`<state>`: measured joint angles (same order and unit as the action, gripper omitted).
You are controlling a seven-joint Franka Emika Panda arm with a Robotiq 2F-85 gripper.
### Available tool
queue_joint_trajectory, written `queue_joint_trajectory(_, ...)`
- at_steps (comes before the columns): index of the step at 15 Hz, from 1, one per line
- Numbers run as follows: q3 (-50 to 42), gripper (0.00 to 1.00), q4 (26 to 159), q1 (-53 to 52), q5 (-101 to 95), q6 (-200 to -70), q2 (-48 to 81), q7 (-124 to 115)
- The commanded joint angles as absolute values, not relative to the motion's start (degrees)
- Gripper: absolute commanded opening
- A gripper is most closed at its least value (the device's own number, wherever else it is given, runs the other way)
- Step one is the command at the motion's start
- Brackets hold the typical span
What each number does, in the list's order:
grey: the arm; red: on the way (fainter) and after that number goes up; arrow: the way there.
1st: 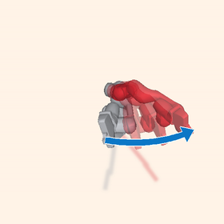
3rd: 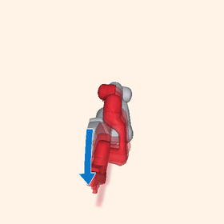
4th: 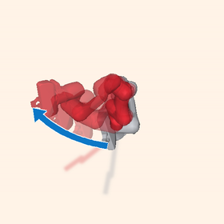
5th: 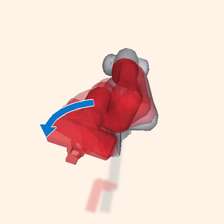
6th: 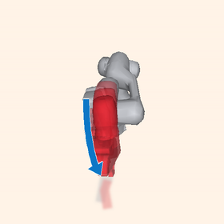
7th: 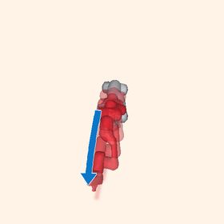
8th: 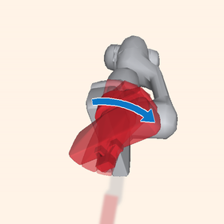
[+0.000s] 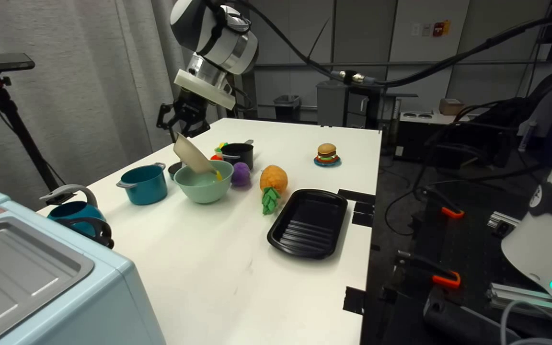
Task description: Pick the plate then pour the potatoes fries into the bowl
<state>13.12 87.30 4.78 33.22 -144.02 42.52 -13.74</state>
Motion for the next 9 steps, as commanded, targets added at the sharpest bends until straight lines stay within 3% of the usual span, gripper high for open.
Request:
queue_joint_trajectory(1,14.0,0.01,85.1,5.8,36.7,-140.6,43.4,-11.6)
queue_joint_trajectory(9,13.2,0.01,81.8,6.0,41.4,-138.8,44.9,-9.8)
